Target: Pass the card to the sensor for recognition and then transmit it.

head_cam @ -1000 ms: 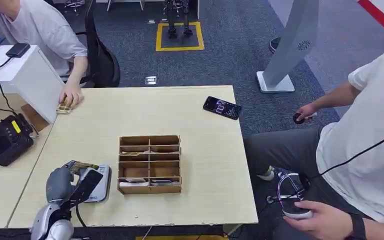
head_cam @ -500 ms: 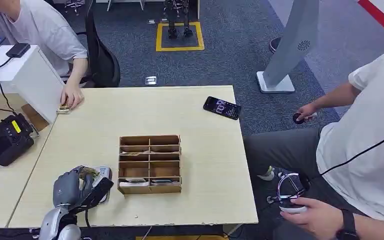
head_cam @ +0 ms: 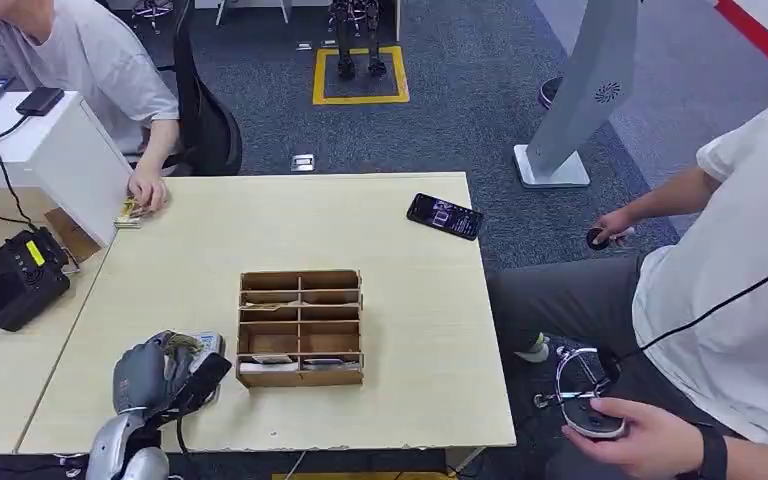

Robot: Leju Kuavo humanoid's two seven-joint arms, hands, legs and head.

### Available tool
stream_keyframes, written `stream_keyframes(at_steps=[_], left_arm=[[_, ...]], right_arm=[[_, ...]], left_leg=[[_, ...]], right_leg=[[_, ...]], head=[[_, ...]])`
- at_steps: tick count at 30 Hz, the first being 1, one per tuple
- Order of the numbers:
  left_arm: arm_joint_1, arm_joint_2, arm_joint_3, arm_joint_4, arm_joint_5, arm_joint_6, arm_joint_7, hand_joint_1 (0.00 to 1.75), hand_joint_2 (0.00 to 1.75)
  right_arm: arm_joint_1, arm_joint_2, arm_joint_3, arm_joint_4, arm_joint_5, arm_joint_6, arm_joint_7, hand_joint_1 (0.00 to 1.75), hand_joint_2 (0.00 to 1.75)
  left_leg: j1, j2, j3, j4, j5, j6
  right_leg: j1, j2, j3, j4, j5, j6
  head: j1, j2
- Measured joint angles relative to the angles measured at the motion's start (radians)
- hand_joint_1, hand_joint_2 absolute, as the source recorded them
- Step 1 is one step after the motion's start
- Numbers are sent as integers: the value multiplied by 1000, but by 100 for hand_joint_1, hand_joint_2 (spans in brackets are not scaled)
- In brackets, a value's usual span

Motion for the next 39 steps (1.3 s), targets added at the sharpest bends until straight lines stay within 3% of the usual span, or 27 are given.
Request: stream_keyframes(at_steps=[11, 22, 27, 39], left_arm=[[-20, -9, 66, -58, 521, -106, -220, 175, 175], [-90, 25, 120, -162, 751, -137, -262, 175, 175], [-117, 36, 133, -183, 709, -71, -299, 175, 175], [-220, 78, 132, -119, 349, 194, -364, 175, 175]], right_arm=[[0, 3, -29, 0, 33, -7, -11, 0, 175], [-5, 5, -46, 0, 61, -7, -15, 0, 175], [-8, 7, -47, 0, 74, -6, -15, 0, 175], [-29, 8, -41, 0, 126, 17, -21, 0, 175]], left_leg=[[0, 0, -1, 0, 0, 0], [0, 0, -2, 0, 0, 0], [0, 0, -2, 0, 0, 0], [0, 0, -2, 0, 0, 0]], right_leg=[[0, 0, -1, 0, 0, 0], [0, 0, -2, 0, 0, 0], [0, 0, -3, 0, 0, 0], [0, 1, -3, 0, 0, 0]], head=[[0, 0], [0, 0], [0, 0], [0, 0]])
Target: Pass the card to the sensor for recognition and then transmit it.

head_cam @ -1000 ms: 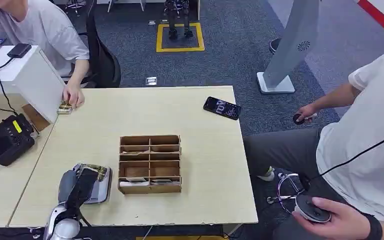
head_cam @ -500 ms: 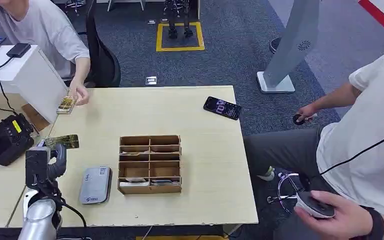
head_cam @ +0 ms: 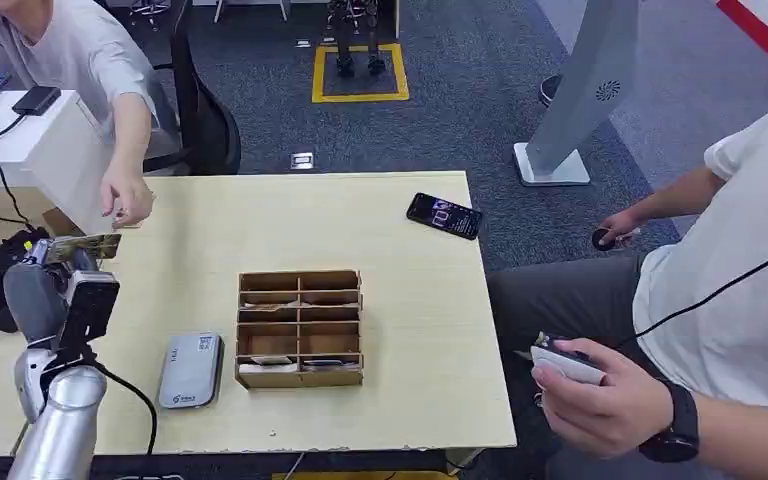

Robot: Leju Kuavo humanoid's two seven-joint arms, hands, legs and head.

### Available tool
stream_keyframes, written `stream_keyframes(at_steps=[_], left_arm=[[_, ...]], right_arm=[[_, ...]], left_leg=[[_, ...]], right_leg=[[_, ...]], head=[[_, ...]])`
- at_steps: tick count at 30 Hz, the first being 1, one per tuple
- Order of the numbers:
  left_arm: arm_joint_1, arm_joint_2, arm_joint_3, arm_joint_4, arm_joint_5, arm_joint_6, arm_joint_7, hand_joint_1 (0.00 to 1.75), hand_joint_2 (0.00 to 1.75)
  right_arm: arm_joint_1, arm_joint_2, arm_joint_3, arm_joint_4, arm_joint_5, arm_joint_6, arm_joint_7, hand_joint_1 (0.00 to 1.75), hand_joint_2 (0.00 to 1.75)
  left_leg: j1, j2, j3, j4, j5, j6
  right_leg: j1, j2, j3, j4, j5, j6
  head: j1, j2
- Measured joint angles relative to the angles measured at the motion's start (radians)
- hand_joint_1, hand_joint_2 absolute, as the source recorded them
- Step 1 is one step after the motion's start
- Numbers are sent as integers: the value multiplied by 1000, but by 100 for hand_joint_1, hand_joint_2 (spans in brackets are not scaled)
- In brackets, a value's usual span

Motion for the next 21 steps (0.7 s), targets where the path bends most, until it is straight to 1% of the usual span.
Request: stream_keyframes(at_steps=[5, 9, 14, 15, 20, 21], left_arm=[[-26, 21, 0, 37, -66, 65, -21, 175, 175], [-46, 31, 0, 60, -105, 73, -29, 175, 175], [-76, 37, 0, 91, -104, 70, -30, 175, 175], [-80, 37, 0, 95, -102, 69, -30, 0, 175], [-90, 37, 0, 102, -68, 43, -27, 0, 175], [-92, 37, 0, 103, -52, 23, -13, 0, 175]], right_arm=[[-5, 0, 4, 0, 11, 3, 2, 0, 175], [-5, 0, 8, 0, 20, 7, 9, 0, 175], [-5, 0, 13, 0, 22, 11, 9, 0, 175], [-5, 0, 14, 0, 22, 11, 9, 0, 175], [-5, 3, 18, 0, 23, 11, 9, 0, 175], [-5, 3, 18, 0, 23, 10, 10, 0, 175]], left_leg=[[0, 0, 0, 0, 0, 0], [0, 0, 0, 0, 0, 0], [0, 0, 0, 0, 0, 0], [0, 0, 0, 0, 0, 0], [0, 0, 0, 0, 0, 0], [0, 0, 0, 0, 0, 0]], right_leg=[[0, 0, 0, 0, 0, 0], [0, 0, 0, 0, 0, 0], [0, 0, 0, 0, 0, 0], [0, 0, 0, 0, 0, 0], [0, 0, -1, 0, 0, 0], [0, 0, -1, 0, 0, 0]], head=[[0, 0], [0, 0], [0, 0], [0, 0], [0, 0], [0, 0]])
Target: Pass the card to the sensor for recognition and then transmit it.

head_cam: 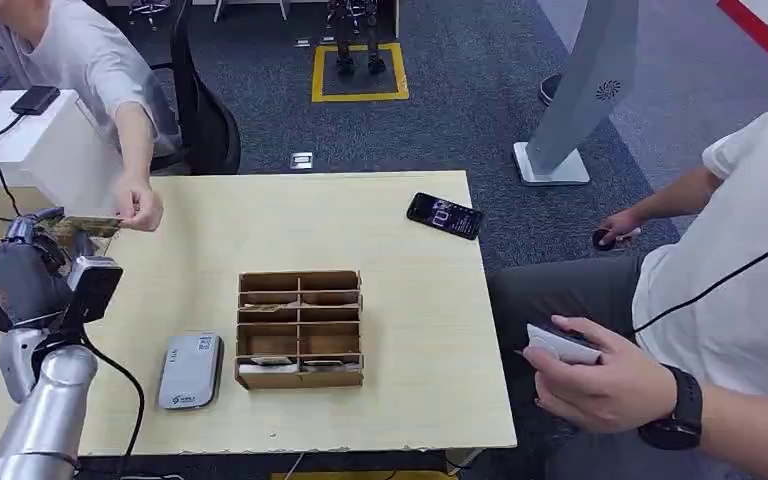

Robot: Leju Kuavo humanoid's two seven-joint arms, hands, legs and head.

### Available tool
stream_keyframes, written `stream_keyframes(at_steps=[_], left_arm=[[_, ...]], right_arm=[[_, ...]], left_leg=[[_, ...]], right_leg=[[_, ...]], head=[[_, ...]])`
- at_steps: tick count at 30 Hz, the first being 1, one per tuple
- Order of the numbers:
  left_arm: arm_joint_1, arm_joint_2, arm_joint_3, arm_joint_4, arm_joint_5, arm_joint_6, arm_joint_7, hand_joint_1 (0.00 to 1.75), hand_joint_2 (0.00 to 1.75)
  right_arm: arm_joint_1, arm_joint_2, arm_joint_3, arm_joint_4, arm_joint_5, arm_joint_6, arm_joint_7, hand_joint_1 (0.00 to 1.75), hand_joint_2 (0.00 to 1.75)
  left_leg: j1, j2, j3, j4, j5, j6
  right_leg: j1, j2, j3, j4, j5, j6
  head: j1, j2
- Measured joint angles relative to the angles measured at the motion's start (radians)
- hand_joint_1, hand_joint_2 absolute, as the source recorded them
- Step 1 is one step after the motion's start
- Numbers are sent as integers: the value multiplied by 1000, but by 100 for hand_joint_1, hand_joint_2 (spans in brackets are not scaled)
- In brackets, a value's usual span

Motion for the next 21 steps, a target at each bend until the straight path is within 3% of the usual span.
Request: stream_keyframes(at_steps=[4, 17, 21], left_arm=[[-4, -2, 0, 1, 25, -30, 26, 0, 175], [-11, -6, 0, 2, 8, -27, 43, 0, 175], [-8, 2, -2, -3, 10, -75, 77, 0, 175]], right_arm=[[1, 1, 0, 0, -1, -5, 0, 0, 175], [2, 3, 0, 0, 0, -7, 5, 0, 175], [2, 3, 0, 0, -1, -8, 0, 0, 175]], left_leg=[[0, 0, 0, 0, 0, 0], [0, 0, 0, 0, 0, 0], [0, 0, 0, 0, 0, 0]], right_leg=[[0, 0, 0, 0, 0, 0], [0, 1, 0, 0, 0, 0], [0, 1, 0, 0, 0, 0]], head=[[0, 0], [0, 0], [0, 0]])
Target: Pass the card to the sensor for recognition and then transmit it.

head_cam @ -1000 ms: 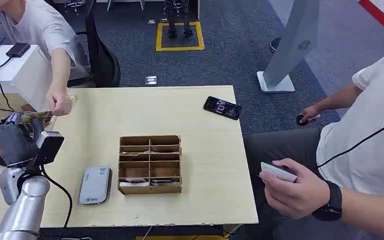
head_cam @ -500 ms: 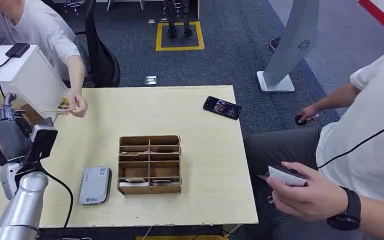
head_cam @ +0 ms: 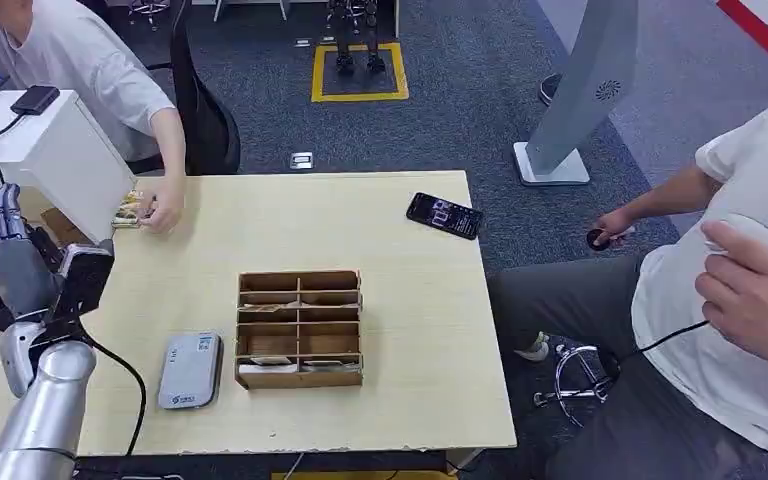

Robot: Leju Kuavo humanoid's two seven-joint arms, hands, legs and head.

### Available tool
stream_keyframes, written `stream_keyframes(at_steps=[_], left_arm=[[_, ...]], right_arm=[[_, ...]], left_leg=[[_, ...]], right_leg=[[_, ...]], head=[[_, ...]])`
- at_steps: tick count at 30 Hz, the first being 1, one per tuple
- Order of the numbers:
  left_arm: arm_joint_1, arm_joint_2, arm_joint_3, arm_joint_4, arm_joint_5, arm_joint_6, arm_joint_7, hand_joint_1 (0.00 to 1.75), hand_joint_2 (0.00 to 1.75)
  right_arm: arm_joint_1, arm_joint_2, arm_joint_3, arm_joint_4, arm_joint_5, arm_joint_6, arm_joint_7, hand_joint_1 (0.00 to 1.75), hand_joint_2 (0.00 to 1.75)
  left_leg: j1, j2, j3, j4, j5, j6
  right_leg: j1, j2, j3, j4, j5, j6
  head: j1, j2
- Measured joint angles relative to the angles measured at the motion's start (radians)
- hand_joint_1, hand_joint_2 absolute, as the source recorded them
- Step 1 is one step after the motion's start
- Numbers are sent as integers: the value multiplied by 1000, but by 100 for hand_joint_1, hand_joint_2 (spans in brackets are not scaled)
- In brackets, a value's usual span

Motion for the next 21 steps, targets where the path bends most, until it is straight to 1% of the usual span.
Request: stream_keyframes(at_steps=[1, 4, 5, 6, 8, 9, 14, 17, 18, 19, 20, 21], left_arm=[[7, 3, -7, -12, 4, -39, 0, 0, 175], [65, 26, -62, -113, 16, -217, -4, 0, 175], [98, 34, -92, -170, 15, -286, -5, 0, 175], [127, 40, -123, -228, 1, -326, -6, 0, 175], [169, 56, -208, -339, -46, -370, -6, 0, 175], [176, 58, -228, -359, -58, -375, -7, 0, 175], [176, 58, -228, -359, -58, -375, -7, 0, 175], [183, 61, -248, -378, -71, -379, -10, 0, 175], [204, 71, -322, -444, -112, -386, -22, 0, 175], [216, 79, -389, -488, -142, -382, -32, 0, 175], [239, 82, -490, -531, -177, -361, -35, 0, 175], [249, 87, -547, -548, -145, -350, -42, 0, 175]], right_arm=[[0, 0, 0, 0, -1, 0, -1, 0, 175], [6, 0, -6, 0, -11, -2, -1, 0, 175], [10, 0, -13, 0, -15, -2, 0, 0, 175], [14, -1, -18, 0, -19, -1, 0, 0, 175], [20, -2, -26, 0, -21, 1, 1, 0, 175], [21, -3, -27, 0, -21, 1, 0, 0, 175], [21, -3, -27, 0, -21, 1, 0, 0, 175], [21, -3, -28, 0, -21, 1, -2, 0, 175], [20, -3, -32, -1, -20, 1, -16, 0, 175], [20, -3, -35, -2, -20, -1, -26, 0, 175], [18, -3, -42, -2, -18, -2, -33, 0, 175], [18, -3, -46, -3, -18, -3, -34, 0, 175]], left_leg=[[0, 0, 0, 0, 0, 0], [0, 0, 0, 0, 0, 0], [0, 0, 0, 0, 0, 0], [0, 0, 0, 0, -1, 0], [0, -1, -2, 0, -1, 0], [0, -1, -2, 0, -1, 0], [0, -1, -2, 0, -1, 0], [0, -1, -2, 0, -1, 0], [-1, 0, -2, 0, -1, 1], [-1, 0, -2, 0, -1, 1], [-1, 0, -2, 0, -1, 1], [-1, 0, -1, 0, -1, 1]], right_leg=[[0, 0, 0, 0, 0, 0], [0, 0, 0, 0, 0, 0], [0, 0, 0, 0, 0, 0], [0, 0, 0, 0, 0, 0], [-1, -1, -1, 0, -1, 0], [-1, -1, -1, -1, -1, 0], [-1, -1, -1, -1, -1, 0], [-1, -1, -1, -1, -1, 0], [-1, 0, -1, -1, 0, 1], [-1, 0, -1, -1, 0, 1], [-1, 0, -1, -1, 0, 1], [-1, 0, -1, -1, 0, 1]], head=[[0, 0], [0, 0], [0, 0], [0, 0], [1, 0], [0, 0], [0, 0], [0, 0], [0, 0], [0, 0], [0, 0], [0, 0]])
